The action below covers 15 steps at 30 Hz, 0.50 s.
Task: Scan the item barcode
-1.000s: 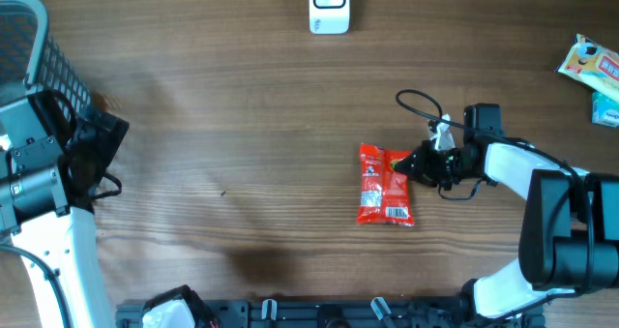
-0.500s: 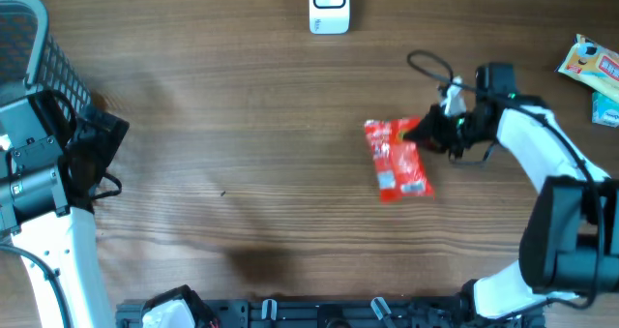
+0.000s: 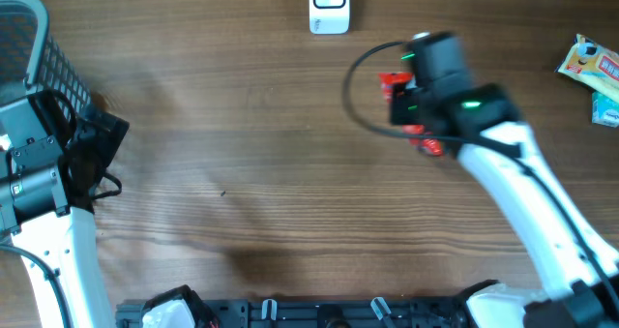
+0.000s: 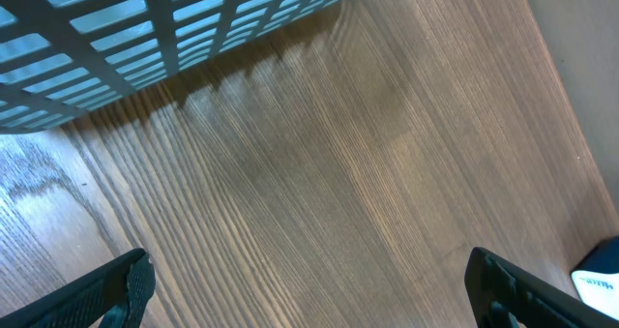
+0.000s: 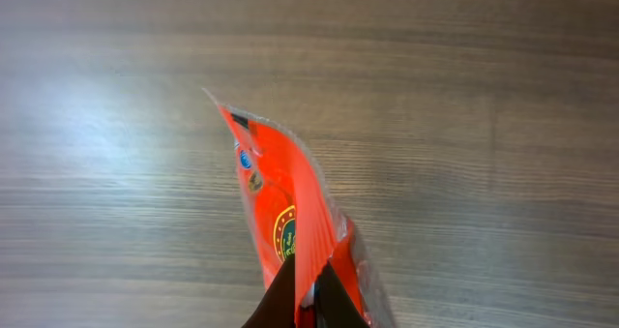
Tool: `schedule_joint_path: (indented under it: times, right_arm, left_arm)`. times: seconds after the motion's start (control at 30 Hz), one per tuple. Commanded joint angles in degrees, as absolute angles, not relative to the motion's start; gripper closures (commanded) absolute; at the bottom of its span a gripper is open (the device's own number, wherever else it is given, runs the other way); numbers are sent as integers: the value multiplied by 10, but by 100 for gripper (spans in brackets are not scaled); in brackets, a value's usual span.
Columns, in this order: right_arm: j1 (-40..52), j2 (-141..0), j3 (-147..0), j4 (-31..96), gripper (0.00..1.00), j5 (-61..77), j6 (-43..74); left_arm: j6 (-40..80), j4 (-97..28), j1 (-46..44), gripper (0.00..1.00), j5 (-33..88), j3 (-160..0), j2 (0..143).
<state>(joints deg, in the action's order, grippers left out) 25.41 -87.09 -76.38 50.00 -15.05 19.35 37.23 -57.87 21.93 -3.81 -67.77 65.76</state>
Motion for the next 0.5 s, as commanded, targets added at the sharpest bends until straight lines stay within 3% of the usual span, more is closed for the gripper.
schedule_joint_path:
  times: [0.0,0.23,0.47]
  right_arm:
    - [331,-966,-761,496,96,-286,253]
    - [446,-1065,-761,503,96,-246,329]
    - [455,-1063,-785,503,95,-128,289]
  left_arm:
    - [380,-578,223,0,-46,-679,660]
    - [380,-577,223,0,-46,-679,660]
    - [380,-577,223,0,-46,-679,660]
